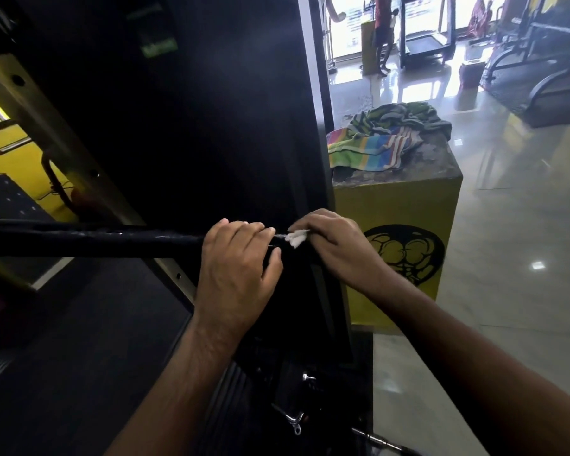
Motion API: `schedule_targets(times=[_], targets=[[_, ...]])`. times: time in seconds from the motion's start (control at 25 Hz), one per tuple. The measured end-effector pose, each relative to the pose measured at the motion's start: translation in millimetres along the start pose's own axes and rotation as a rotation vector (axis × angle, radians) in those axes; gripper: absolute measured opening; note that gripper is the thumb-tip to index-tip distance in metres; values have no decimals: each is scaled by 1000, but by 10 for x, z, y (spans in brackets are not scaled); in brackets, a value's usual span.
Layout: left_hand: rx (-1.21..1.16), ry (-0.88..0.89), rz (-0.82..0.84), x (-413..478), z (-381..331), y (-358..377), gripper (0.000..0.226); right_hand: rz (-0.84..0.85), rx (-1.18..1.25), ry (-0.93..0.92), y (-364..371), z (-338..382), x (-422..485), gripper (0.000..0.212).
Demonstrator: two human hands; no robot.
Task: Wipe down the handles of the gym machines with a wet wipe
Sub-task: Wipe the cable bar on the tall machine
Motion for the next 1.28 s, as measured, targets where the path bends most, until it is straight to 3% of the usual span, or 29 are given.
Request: schedule_targets(times=[0.16,0.28,0.36,0.44,0.52,0.6,0.72,0.8,0.88,0.96,1.04,1.12,1.2,1.28], targets=[[-12,0,24,-15,-16,22,30,283,-36,239,30,-124,121,25],[7,18,42,-10,-33,13,31,205,11,69,-4,48,136,25],[2,2,55,19,-44,21,32,177,-133,111,-68,-133,106,26],[1,-8,56,31,-66,23,33,10,-173,261,-169,-318,-26,26],[11,8,58,63,-88,26,33,-315,-144,64,-253,-135,-242,21],[17,27,73,144,-91,58,34,-491,-181,-128,-206,59,-488,21],[6,42,99,199,-143,111,37,-644,-117,44,-99,-96,-782,23],[12,44,86,215,-160,100,38,-753,261,423,111,-208,-944,22],[3,48,53,229,-162,66,37,-881,1012,998,434,-284,-959,16],[-14,65,13,225,-186,26,36,-937,1566,1270,570,-232,-801,10],[-26,89,-23,216,-232,1,35,-964,1841,1319,536,-151,-731,16],[-29,92,-47,239,-247,-3,35,-879,1935,1253,452,-25,-710,13],[-32,85,-58,283,-217,0,35,-849,1893,1219,397,15,-693,15],[-42,91,-65,301,-185,0,35,-977,1702,1167,342,-82,-710,9]])
Point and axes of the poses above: each hand's wrist, its own x-axis towards the middle knuckle, its own y-axis out of the palm, z = x × y, the point moved 6 cm from there along x, towards the middle knuckle, and after that the axes turned 14 degrees about -z, right-handed, at the moved point
